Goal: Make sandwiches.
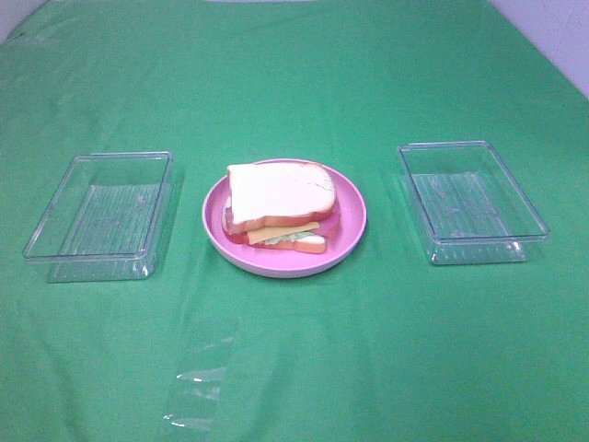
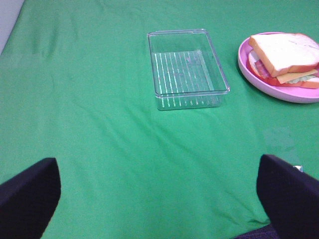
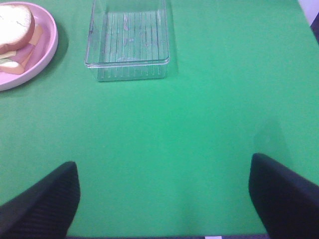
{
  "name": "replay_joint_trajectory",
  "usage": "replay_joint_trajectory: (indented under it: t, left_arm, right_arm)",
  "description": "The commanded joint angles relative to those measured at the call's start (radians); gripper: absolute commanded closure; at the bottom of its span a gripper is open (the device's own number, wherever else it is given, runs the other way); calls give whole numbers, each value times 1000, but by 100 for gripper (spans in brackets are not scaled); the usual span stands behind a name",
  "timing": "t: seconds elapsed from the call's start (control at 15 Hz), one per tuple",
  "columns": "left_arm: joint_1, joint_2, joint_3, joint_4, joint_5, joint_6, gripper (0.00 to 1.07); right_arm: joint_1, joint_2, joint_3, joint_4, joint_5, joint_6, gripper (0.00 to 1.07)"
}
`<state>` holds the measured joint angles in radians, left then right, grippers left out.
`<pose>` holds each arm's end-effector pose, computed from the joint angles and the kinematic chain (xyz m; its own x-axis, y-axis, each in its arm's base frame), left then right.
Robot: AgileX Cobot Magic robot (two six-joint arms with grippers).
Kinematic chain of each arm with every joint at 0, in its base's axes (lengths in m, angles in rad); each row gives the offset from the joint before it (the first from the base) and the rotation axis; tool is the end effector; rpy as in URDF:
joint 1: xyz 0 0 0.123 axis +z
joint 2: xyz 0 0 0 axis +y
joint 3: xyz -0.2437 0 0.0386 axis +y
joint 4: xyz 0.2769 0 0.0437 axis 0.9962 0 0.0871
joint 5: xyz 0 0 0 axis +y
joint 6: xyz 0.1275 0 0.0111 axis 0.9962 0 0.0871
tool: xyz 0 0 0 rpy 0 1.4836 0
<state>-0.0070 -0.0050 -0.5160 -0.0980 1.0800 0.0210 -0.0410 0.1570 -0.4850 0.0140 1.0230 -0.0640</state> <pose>0.0881 -0.0117 0.2783 -0.4547 -0.0220 -0.8904 0.0724 0.9955 -0.0616 0.1184 -0.0033 0.2567 -0.5714 -0.0333 -0.8200 -0.0012 0.9992 -0.0397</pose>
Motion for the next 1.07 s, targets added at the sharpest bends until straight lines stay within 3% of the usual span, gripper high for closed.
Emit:
replay_joint_trajectory:
  t: [0.07,0.2,1.07]
  left_arm:
    - [1,-14,-1,-8,-3,2,7]
    - [1,-14,-1,-8,-3,2,7]
    - [1,-10,-1,-7,-3,3,7]
  right_arm:
    - [-6,-103,25,4,67,-40,19]
    - [-6,-198,33,6,74,-32,19]
    - [-4,-193,32,7,74,-25,19]
